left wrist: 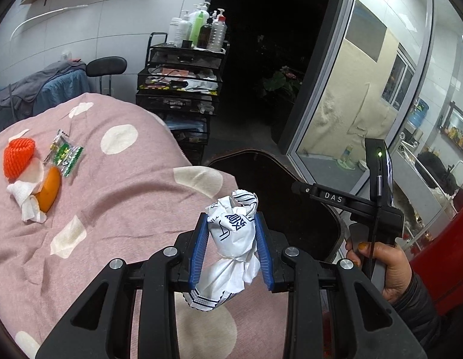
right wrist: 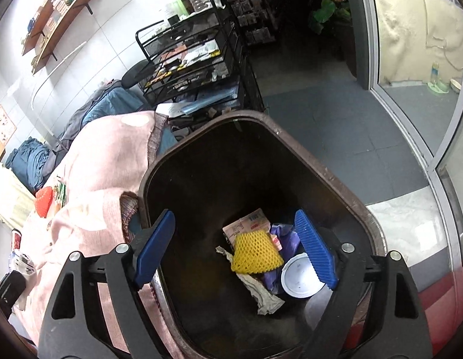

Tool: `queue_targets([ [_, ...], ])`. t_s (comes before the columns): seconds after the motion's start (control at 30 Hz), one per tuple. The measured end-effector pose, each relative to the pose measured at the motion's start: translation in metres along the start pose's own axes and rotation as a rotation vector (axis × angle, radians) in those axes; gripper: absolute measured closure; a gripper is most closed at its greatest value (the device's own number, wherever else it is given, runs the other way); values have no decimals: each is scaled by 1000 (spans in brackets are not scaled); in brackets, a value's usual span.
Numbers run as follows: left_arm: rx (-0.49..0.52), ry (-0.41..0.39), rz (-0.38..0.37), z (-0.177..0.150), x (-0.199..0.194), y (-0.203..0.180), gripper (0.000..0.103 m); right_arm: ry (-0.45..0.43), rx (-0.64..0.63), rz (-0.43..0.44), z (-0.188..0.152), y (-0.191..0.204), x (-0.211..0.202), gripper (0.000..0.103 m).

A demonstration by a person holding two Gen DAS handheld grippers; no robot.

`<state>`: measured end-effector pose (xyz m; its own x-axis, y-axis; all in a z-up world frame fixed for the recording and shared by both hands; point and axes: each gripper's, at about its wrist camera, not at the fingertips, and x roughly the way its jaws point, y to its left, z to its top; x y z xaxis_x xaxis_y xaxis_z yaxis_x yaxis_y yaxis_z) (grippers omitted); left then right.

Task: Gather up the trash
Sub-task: 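Carry the yellow foam net into the bin and open the right gripper, then move the white wrapper over the bin and open the left gripper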

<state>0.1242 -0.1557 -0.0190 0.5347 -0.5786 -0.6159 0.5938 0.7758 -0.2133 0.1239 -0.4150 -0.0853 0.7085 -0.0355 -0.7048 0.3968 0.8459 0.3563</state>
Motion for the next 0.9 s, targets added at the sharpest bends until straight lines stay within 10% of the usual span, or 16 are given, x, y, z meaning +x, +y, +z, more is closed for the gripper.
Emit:
queue_targets([
  [0.9, 84, 146, -88, 28, 81, -49, 72, -100, 1, -78, 16, -17, -25, 17],
])
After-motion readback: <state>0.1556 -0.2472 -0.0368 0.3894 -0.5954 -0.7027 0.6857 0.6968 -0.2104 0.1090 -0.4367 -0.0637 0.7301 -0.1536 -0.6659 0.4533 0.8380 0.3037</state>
